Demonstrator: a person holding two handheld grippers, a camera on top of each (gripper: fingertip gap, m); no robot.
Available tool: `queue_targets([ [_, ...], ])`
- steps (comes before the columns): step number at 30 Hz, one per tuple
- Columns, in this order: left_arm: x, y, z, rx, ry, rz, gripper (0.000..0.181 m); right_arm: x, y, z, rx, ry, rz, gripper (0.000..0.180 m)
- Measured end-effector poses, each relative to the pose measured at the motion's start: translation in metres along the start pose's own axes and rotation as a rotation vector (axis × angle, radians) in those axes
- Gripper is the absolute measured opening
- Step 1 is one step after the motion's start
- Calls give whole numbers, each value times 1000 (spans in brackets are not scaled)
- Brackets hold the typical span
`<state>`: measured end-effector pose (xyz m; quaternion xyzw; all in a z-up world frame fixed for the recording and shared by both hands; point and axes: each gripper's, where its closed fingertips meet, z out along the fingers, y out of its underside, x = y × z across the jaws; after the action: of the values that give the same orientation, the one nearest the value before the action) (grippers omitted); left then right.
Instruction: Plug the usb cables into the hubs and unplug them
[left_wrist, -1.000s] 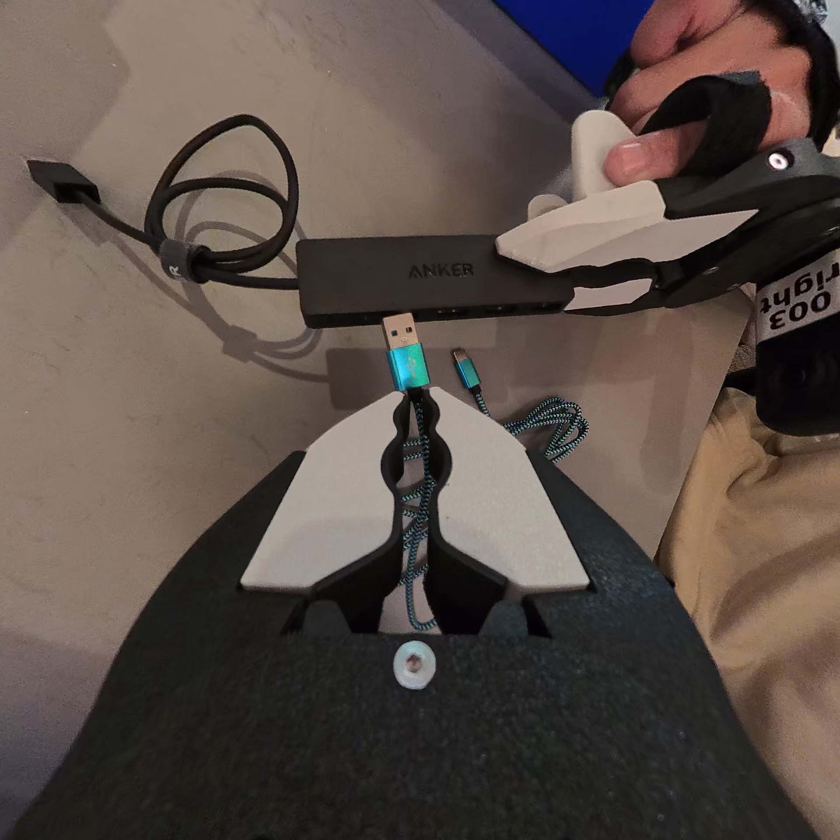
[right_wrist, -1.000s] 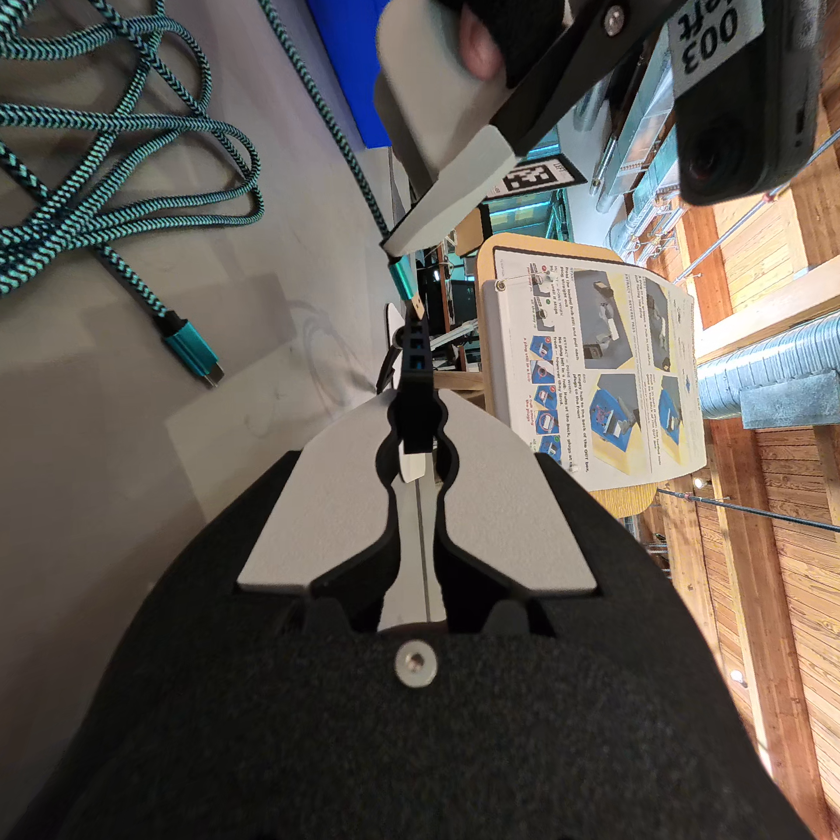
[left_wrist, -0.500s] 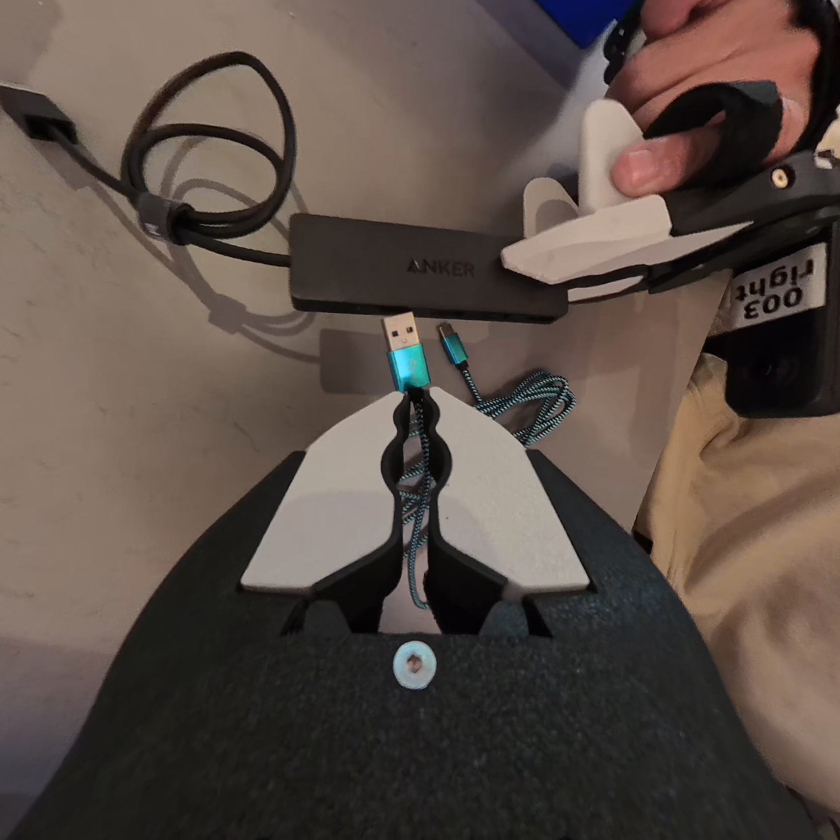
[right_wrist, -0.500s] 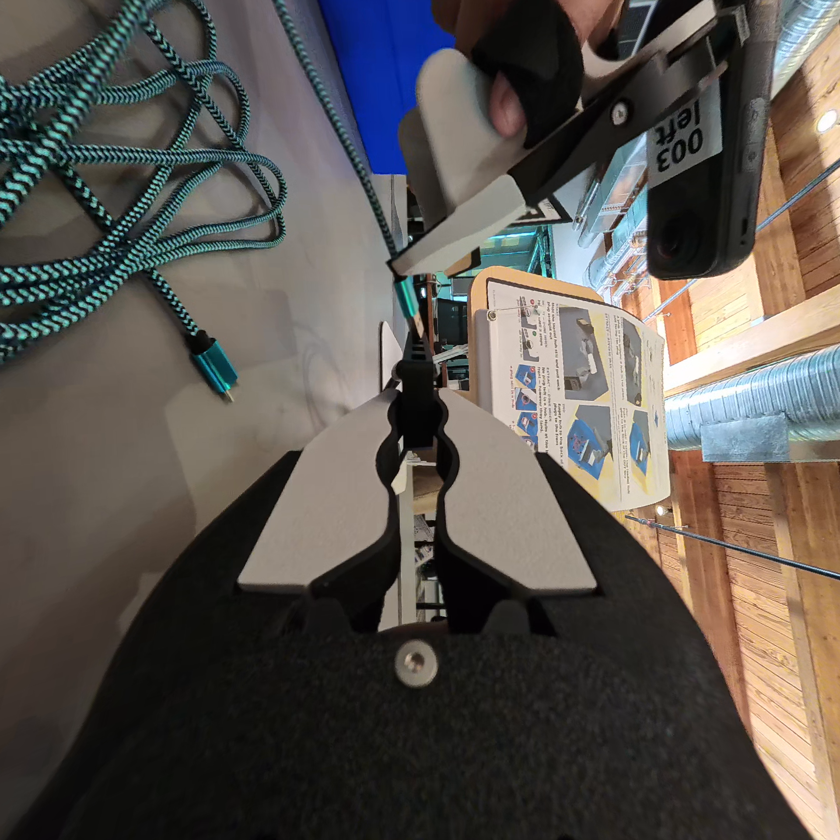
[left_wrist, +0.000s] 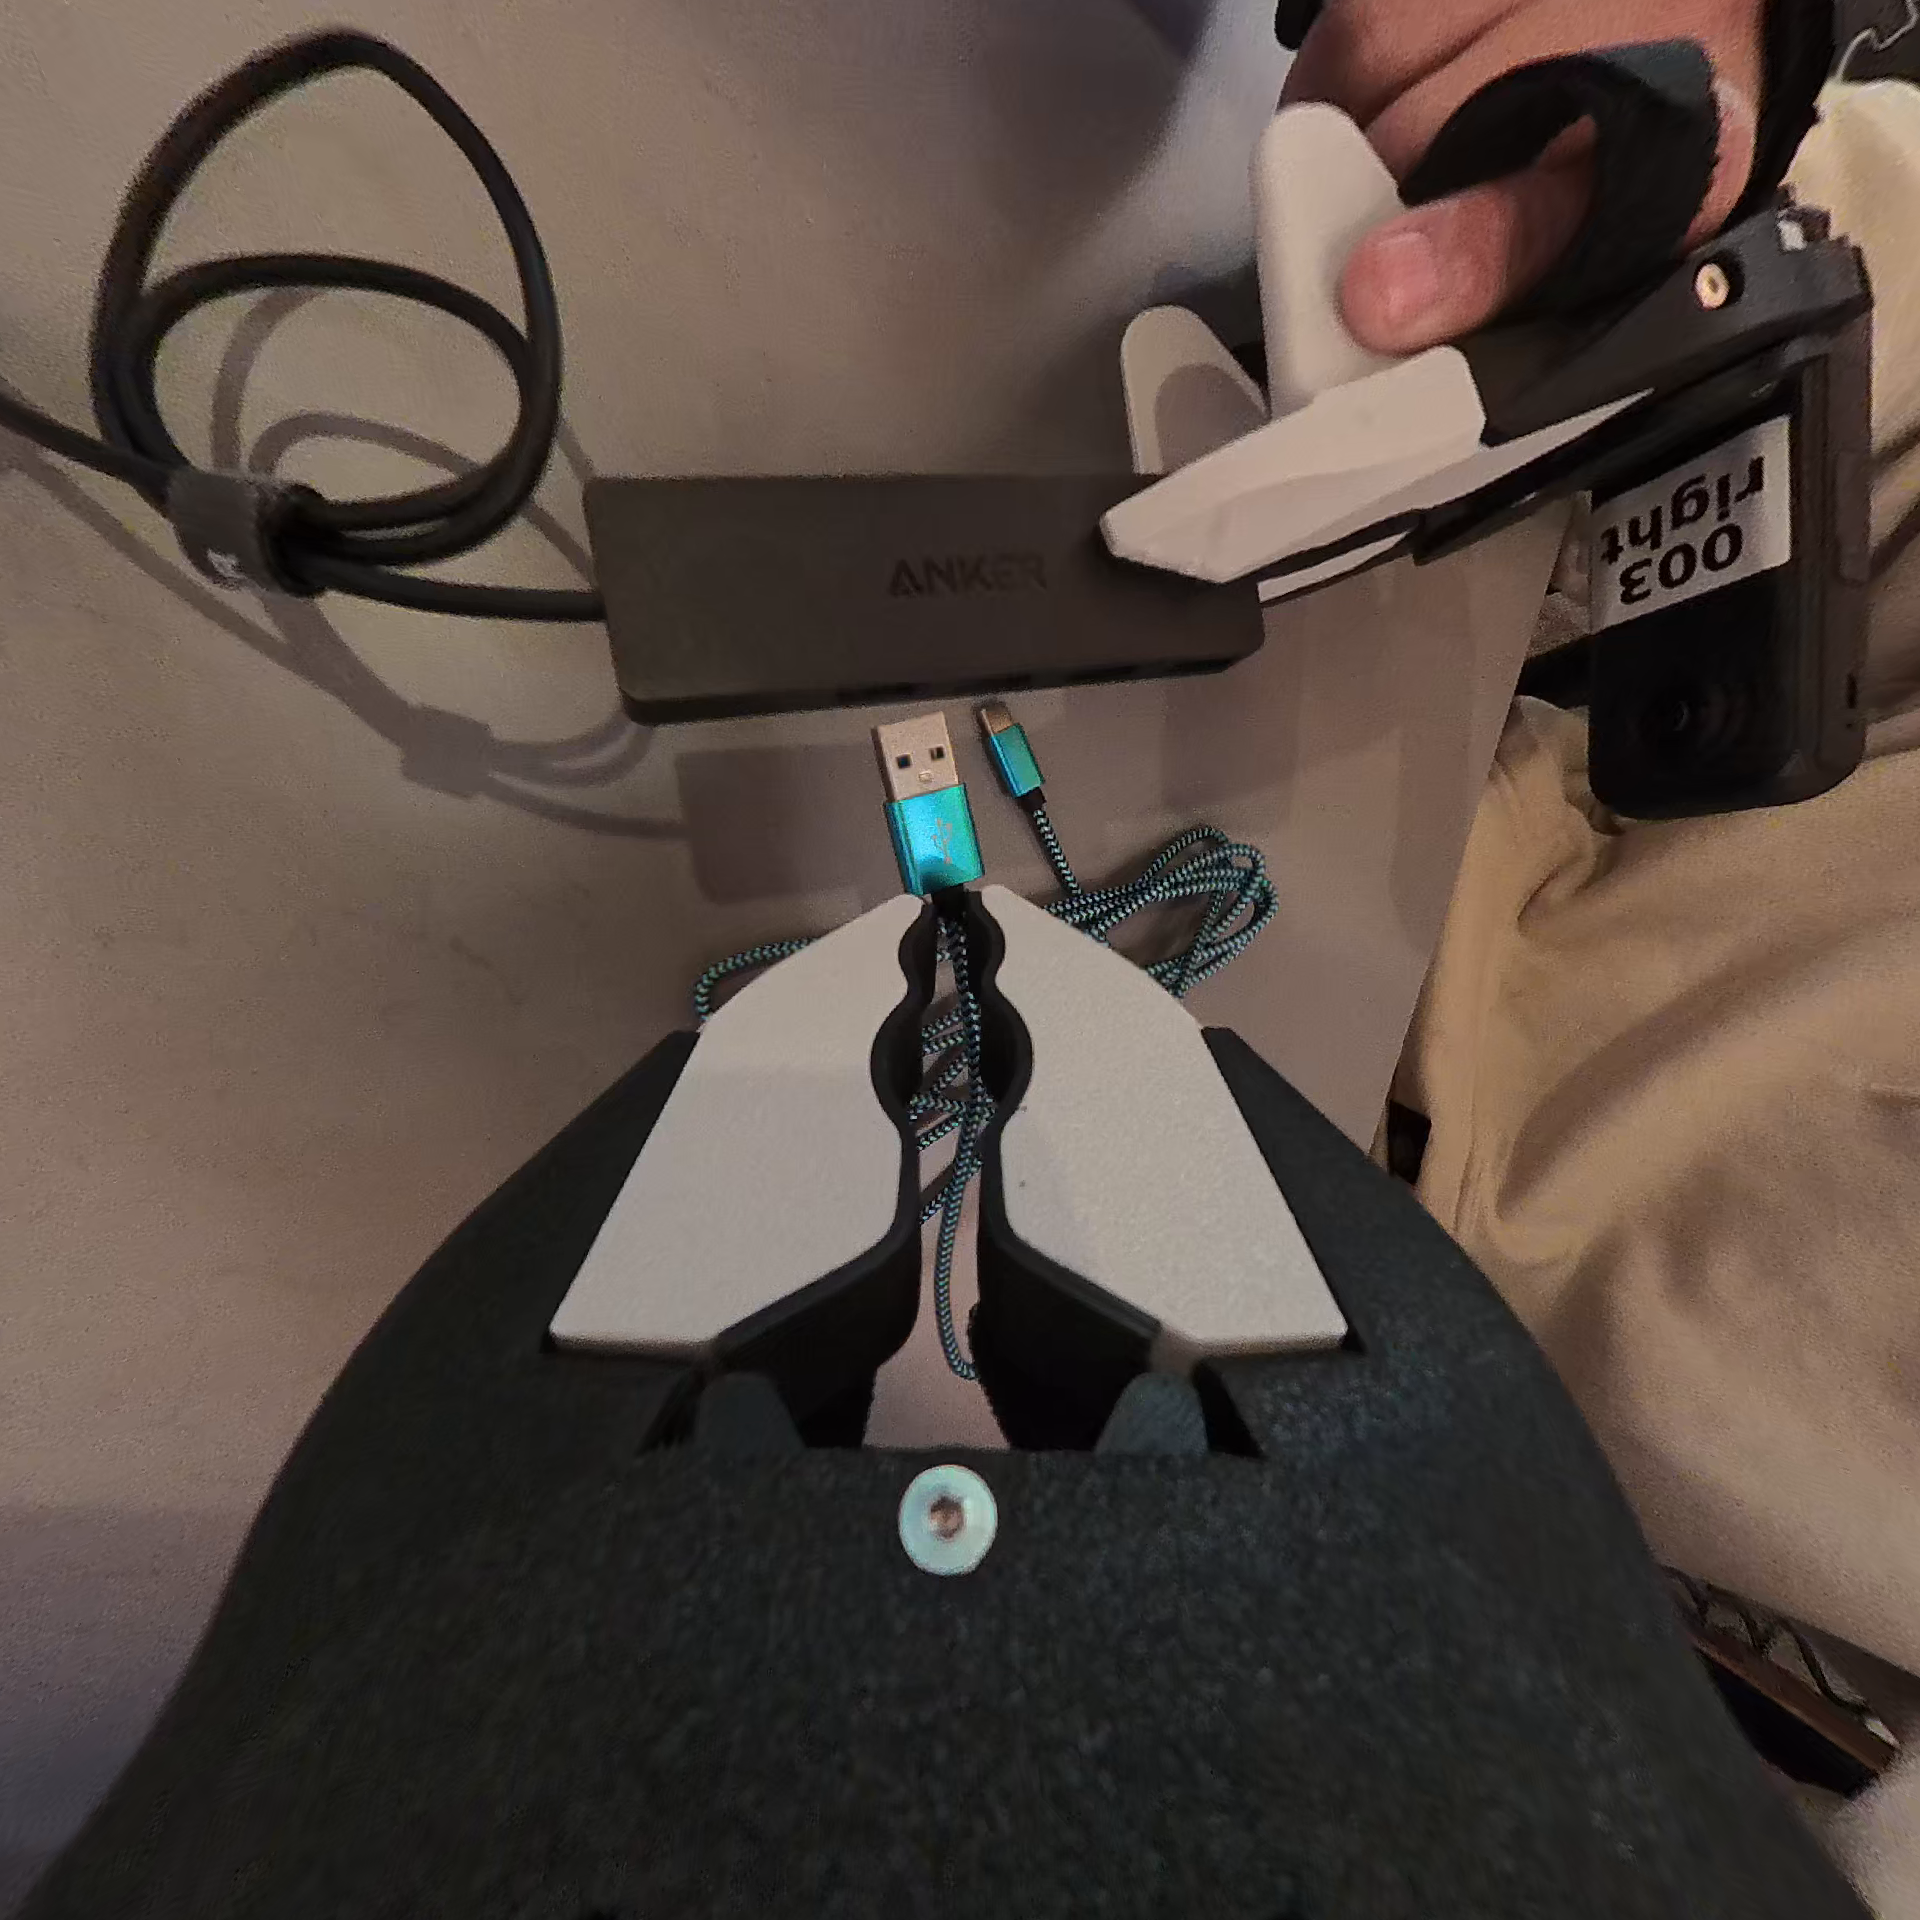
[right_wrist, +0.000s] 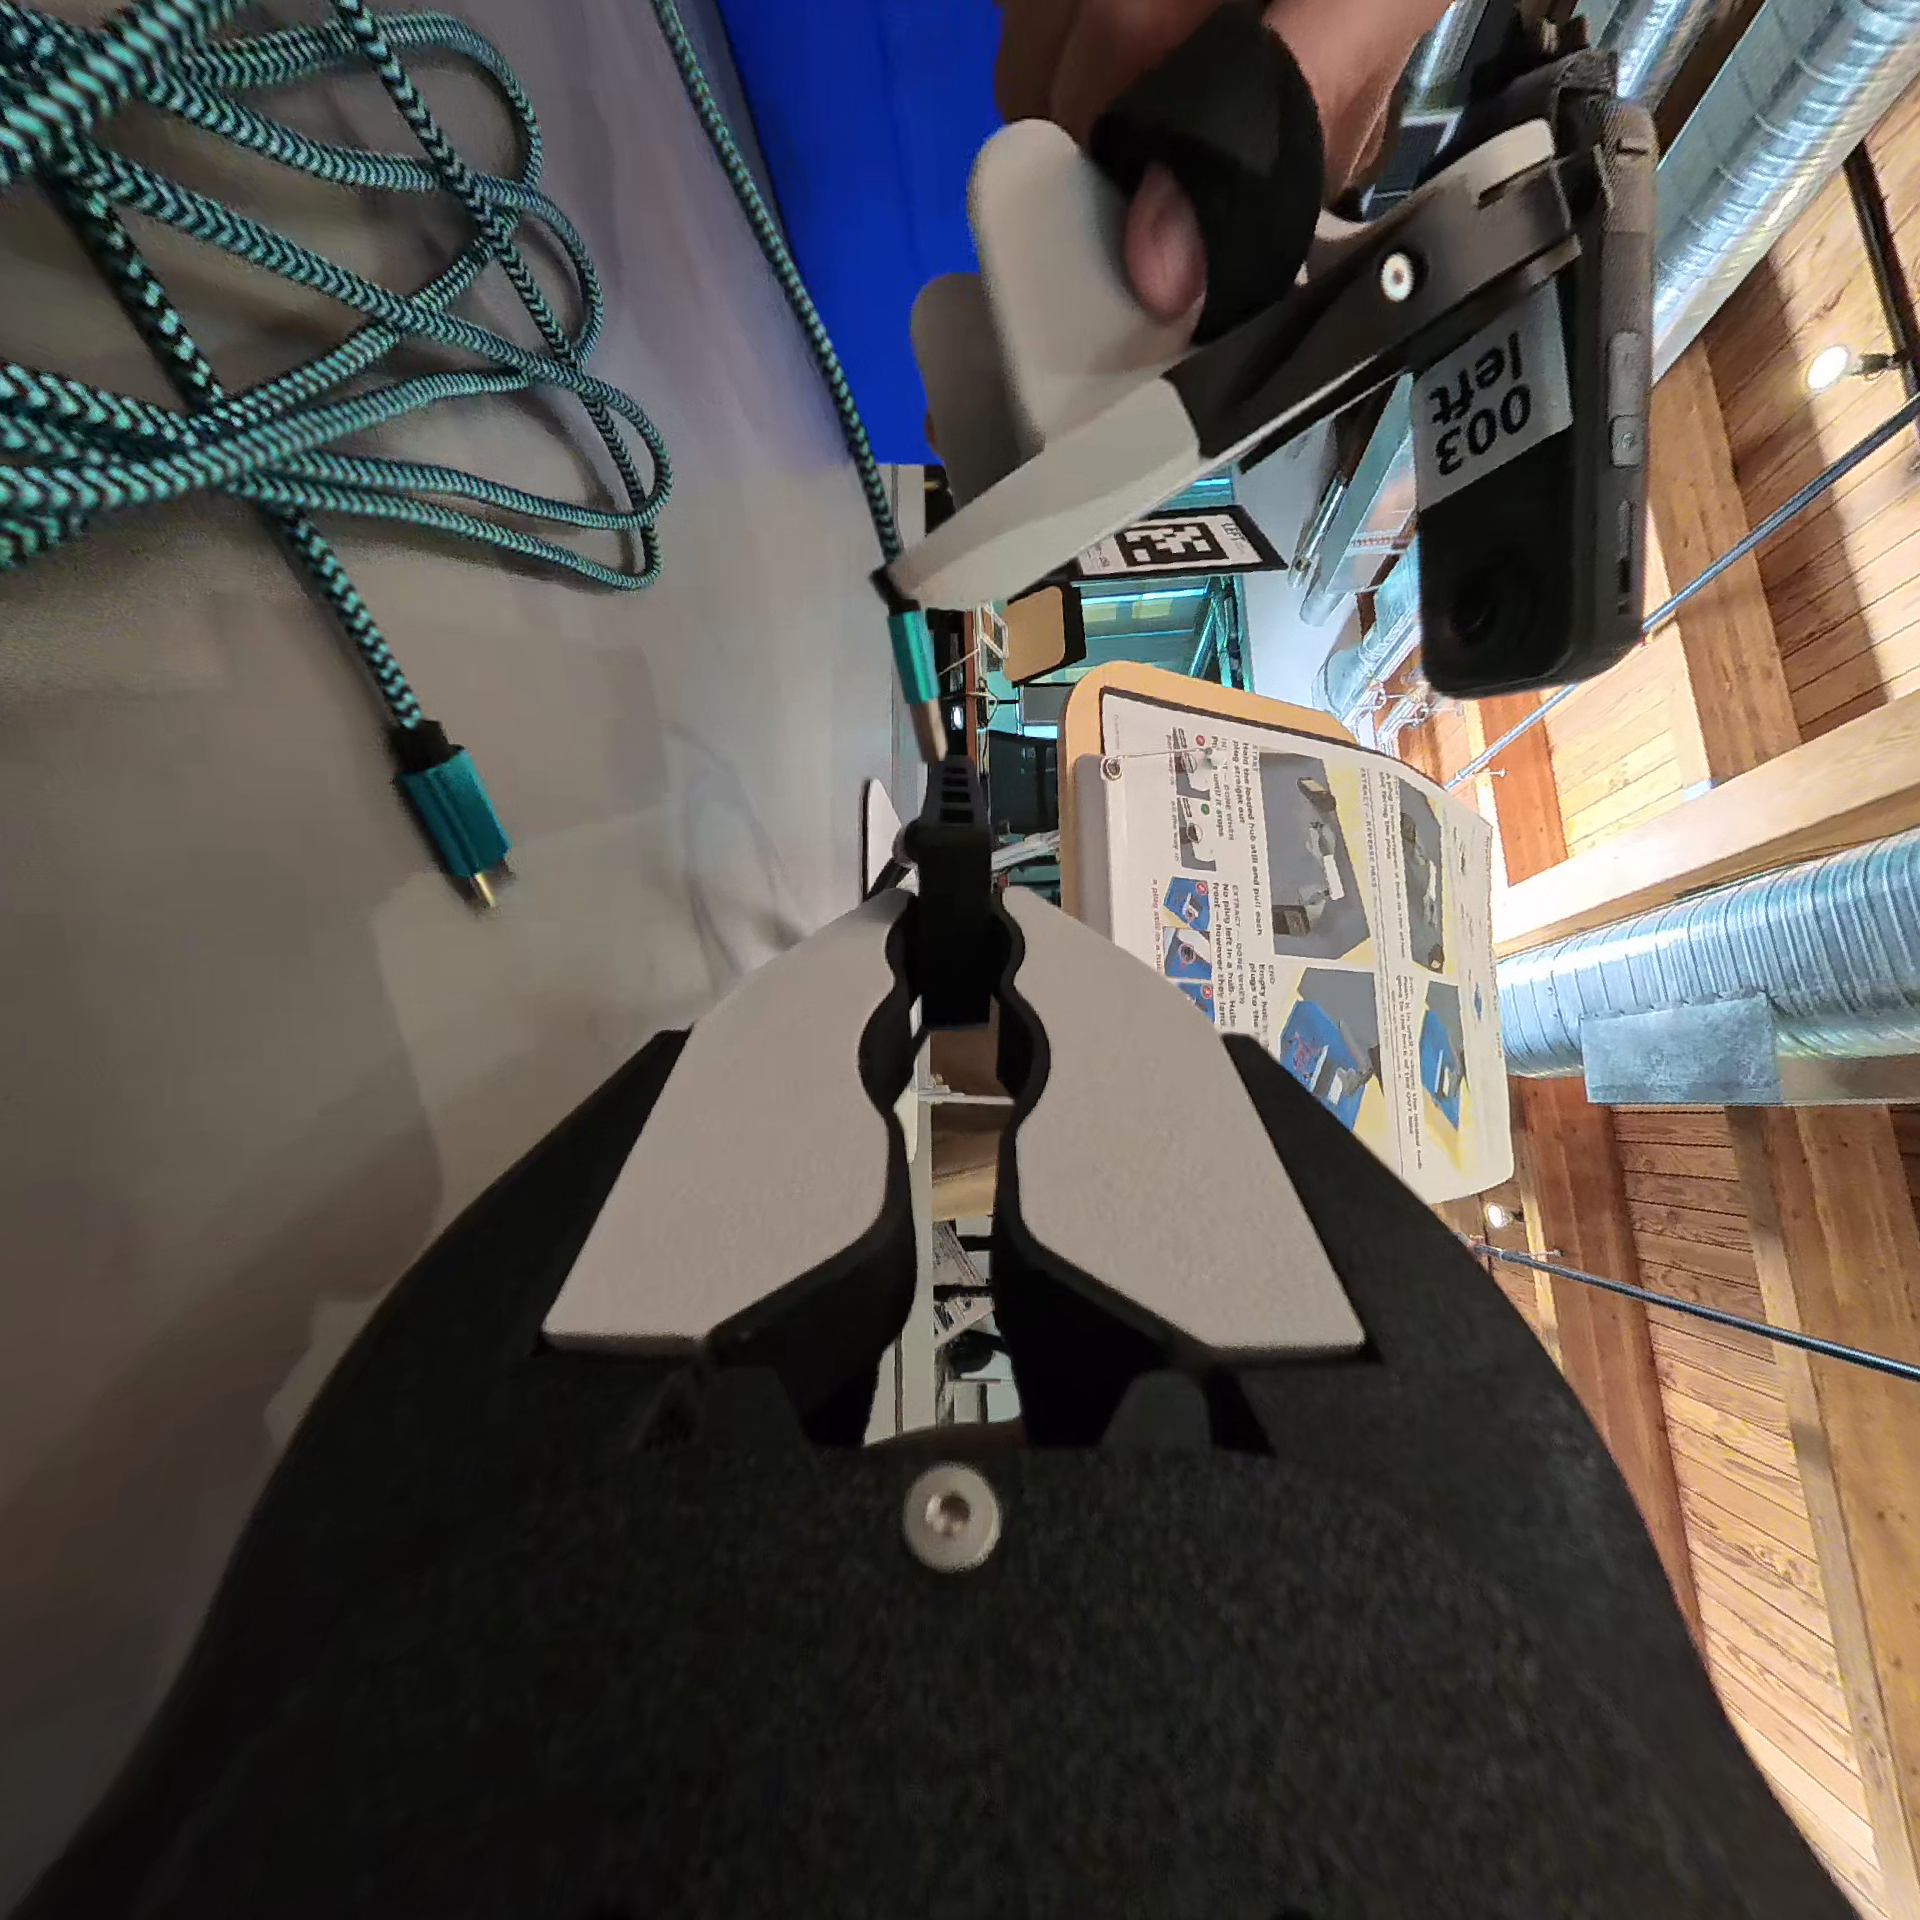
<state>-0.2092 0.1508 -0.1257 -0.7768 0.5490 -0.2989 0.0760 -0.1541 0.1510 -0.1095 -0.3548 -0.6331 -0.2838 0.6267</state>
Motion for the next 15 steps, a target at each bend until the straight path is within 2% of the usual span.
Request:
queue_targets([
  [15, -2, 2, -5, -57, 14, 17, 5, -2, -11, -3, 29, 7, -41, 11],
])
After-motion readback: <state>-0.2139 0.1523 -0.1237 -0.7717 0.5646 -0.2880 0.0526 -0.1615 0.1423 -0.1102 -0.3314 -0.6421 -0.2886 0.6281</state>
